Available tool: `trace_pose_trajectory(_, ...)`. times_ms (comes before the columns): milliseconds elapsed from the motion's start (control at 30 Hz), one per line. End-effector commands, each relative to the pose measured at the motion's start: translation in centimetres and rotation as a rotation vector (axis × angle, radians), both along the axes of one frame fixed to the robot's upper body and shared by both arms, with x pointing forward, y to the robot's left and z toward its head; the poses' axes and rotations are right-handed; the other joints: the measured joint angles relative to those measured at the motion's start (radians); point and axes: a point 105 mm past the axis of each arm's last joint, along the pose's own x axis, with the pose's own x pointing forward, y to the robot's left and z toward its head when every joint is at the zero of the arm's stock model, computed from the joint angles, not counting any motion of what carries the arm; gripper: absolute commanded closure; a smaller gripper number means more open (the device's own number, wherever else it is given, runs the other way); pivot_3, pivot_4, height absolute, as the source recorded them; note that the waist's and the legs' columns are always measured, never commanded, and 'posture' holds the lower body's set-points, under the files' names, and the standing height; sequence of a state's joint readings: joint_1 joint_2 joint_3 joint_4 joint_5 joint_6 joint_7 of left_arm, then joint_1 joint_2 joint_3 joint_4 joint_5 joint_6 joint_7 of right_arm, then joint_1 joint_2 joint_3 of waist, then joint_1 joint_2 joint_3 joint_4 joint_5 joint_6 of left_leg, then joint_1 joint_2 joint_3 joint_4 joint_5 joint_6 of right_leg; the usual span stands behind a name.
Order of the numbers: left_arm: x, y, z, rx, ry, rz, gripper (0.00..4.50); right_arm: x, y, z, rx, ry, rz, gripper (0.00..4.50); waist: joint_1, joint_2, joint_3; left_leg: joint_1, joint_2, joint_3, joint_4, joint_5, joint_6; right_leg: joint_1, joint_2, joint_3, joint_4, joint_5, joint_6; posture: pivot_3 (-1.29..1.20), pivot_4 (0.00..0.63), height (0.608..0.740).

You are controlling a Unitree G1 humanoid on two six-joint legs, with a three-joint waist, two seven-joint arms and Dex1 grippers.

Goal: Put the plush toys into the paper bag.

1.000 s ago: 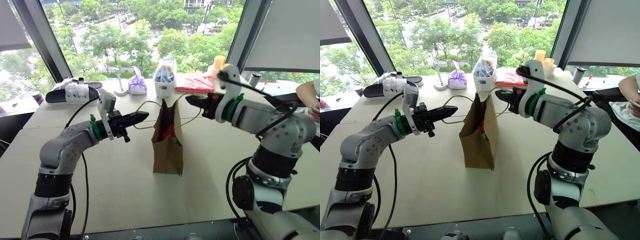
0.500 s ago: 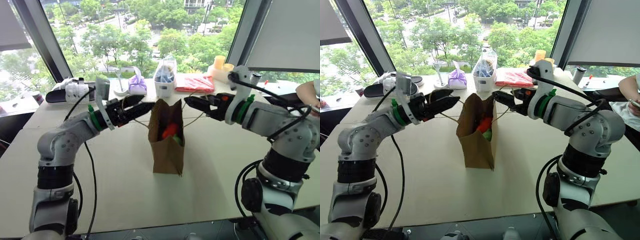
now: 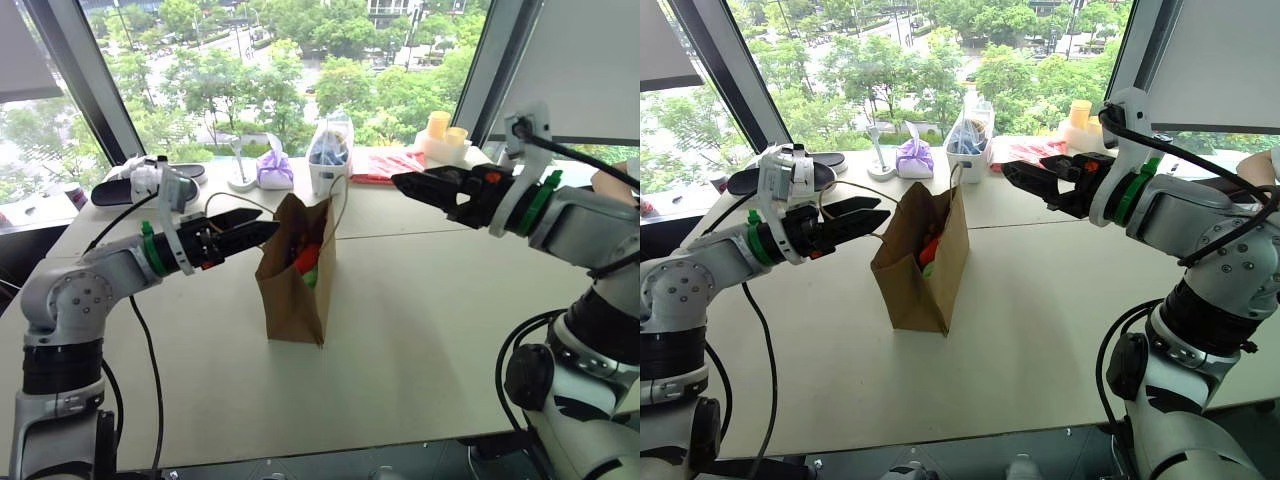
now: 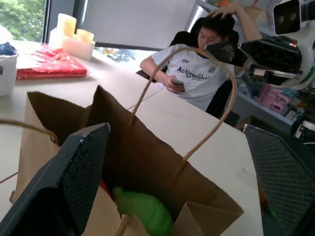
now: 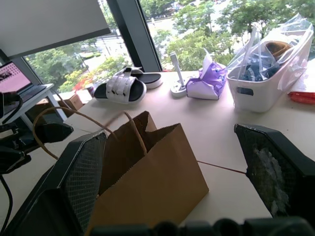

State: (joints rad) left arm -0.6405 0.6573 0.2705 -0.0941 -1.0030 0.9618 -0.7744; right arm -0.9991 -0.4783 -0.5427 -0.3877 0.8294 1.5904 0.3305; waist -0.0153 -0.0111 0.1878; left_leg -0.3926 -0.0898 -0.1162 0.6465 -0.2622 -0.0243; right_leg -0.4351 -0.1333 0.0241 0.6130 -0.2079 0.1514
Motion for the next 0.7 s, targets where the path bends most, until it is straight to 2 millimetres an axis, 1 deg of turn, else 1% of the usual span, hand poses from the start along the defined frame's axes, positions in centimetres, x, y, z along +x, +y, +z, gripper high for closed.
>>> trace_pose_trajectory(33,-0.2,0.6,0.1,0.001,-0.032,0.03,0.03,-1.2,0.9,0.6,0.004,-0.058,0.061,0.0,0.0,0.0,0.0,0.0,0.0,0.0,0.0,0.0,0.0,0.0,0.0,0.0,0.0,0.0,0.0,0.0,0.15,0.74)
trace_pose_trajectory(300,0.8,2.8,-0.2,-0.067,-0.008,0.139,0.03,-1.4,1.5,0.3,0.027,-0.06,0.088,0.0,0.0,0.0,0.0,0.0,0.0,-0.001,0.0,0.0,0.0,0.0,0.0,0.0,0.0,0.0,0.0,0.0,0.15,0.74)
trace_pose_trajectory(400,0.9,3.3,-0.3,-0.076,-0.004,0.166,0.03,-1.4,1.7,0.3,0.033,-0.061,0.094,0.0,0.0,0.0,0.0,0.0,0.0,-0.001,0.0,0.0,0.0,0.0,0.0,0.0,0.0,0.0,0.0,0.0,0.15,0.74)
trace_pose_trajectory(500,0.8,3.8,-0.7,-0.061,0.007,0.18,0.03,-1.4,1.8,0.3,0.035,-0.061,0.095,0.0,0.0,0.0,0.0,0.0,0.0,-0.001,0.0,0.0,0.0,0.0,0.0,0.0,0.0,0.0,0.0,0.0,0.15,0.74)
trace_pose_trajectory(600,0.2,4.1,-2.0,0.003,0.032,0.179,0.03,-1.4,1.8,0.2,0.035,-0.062,0.095,0.0,-0.001,0.0,0.0,0.0,0.0,-0.001,0.0,0.0,0.0,0.0,0.0,0.0,0.0,0.0,0.0,0.0,0.15,0.74)
trace_pose_trajectory(700,-0.6,4.3,-2.8,0.045,0.042,0.166,0.03,-1.5,1.8,0.1,0.034,-0.061,0.095,0.0,-0.002,0.0,0.0,0.0,0.001,-0.001,-0.001,0.0,0.0,-0.001,0.0,0.0,0.0,0.0,0.0,0.0,0.15,0.74)
